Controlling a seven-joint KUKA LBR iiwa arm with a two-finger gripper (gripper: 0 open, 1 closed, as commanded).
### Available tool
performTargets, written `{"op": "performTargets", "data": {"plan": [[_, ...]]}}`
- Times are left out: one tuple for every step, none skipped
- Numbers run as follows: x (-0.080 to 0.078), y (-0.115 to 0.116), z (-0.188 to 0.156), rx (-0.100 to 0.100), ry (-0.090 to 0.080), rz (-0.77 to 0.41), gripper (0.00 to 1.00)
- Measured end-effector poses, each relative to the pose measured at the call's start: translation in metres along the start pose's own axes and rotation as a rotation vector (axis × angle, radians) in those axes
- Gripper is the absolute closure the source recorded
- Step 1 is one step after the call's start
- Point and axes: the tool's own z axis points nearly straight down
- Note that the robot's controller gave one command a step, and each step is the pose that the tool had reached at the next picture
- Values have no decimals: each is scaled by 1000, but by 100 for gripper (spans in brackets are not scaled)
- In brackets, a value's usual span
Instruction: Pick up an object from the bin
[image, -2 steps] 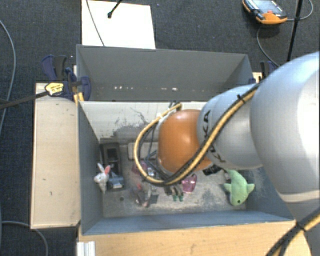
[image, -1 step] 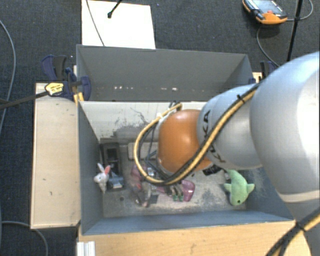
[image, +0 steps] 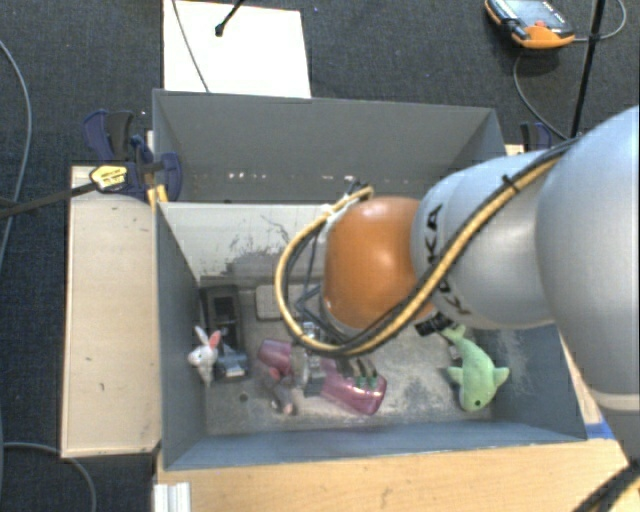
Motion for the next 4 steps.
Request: {"op": "performTargets", "data": {"plan": [[1, -5, -27, -1, -6, 4, 100], [-27, -10, -44, -1, -2, -26, 100], [-24, -36, -35, -2, -13, -153, 100], [-12, -37, -24, 2, -3, -308, 100]]}}
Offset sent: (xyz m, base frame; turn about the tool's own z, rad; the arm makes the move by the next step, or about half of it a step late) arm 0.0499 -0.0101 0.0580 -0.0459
